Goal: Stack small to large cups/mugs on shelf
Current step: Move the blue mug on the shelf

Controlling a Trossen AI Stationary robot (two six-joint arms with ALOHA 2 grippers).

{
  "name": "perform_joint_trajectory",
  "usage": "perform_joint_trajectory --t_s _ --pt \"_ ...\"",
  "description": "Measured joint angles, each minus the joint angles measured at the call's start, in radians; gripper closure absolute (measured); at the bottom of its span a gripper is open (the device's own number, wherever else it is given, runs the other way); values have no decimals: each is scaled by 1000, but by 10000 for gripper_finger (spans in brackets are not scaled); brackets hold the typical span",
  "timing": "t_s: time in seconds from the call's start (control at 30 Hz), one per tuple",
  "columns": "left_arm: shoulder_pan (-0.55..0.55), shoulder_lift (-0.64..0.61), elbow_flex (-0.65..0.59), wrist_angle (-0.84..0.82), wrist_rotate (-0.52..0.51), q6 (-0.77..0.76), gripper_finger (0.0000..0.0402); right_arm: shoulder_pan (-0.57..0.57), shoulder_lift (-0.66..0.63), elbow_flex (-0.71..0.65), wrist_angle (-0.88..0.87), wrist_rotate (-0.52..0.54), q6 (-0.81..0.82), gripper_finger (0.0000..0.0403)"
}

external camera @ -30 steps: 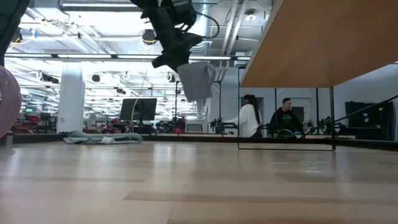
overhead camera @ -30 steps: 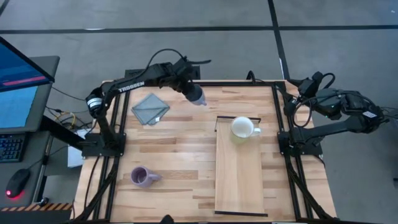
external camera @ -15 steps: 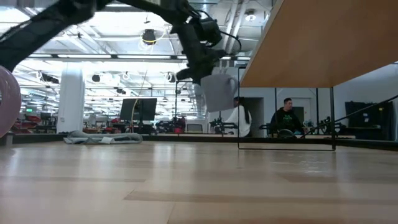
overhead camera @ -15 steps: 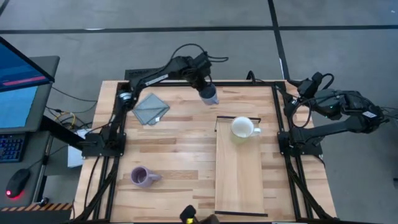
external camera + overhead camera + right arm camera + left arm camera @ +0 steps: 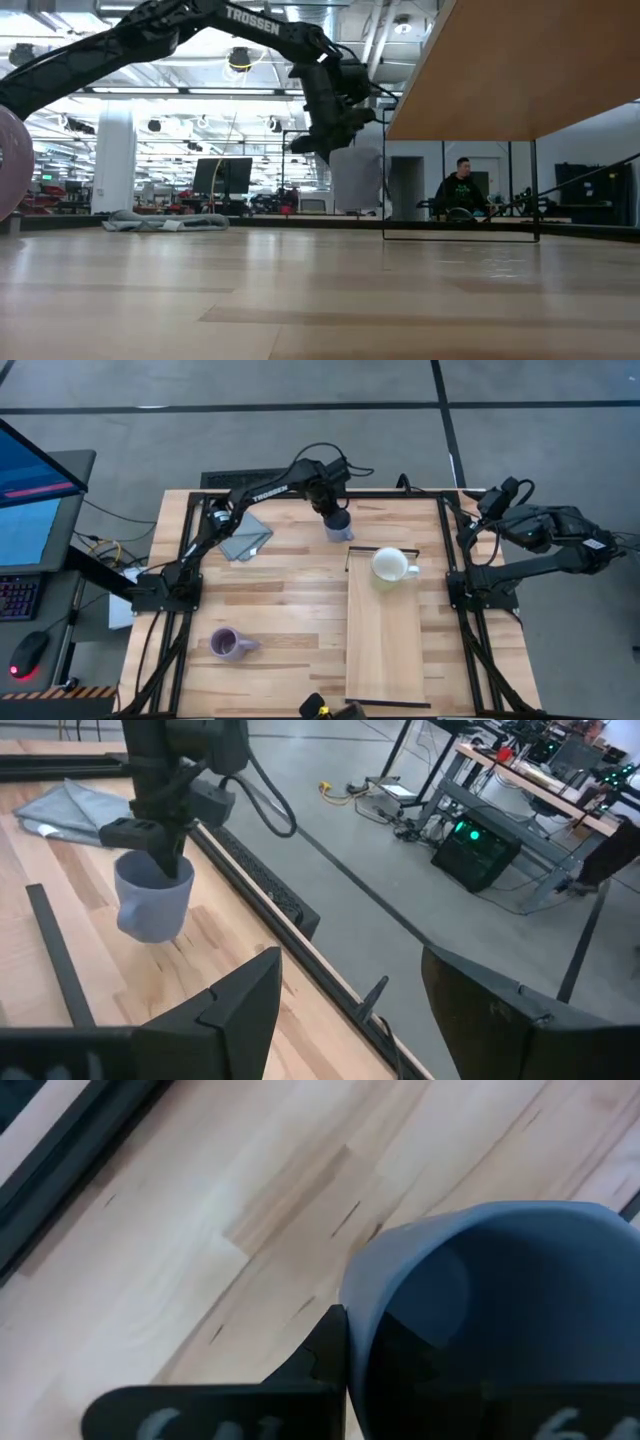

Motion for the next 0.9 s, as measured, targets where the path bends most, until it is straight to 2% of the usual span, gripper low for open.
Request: perform_joint_trajectory --t_s 0.47,0.63,0.9 --pt "-31 0 0 143 93 9 397 0 0 0 -15 0 10 138" --pt "-47 11 -8 145 22 4 397 0 0 0 -36 -3 33 138" --pt "-66 30 -11 139 8 21 397 0 0 0 -36 -7 44 138"
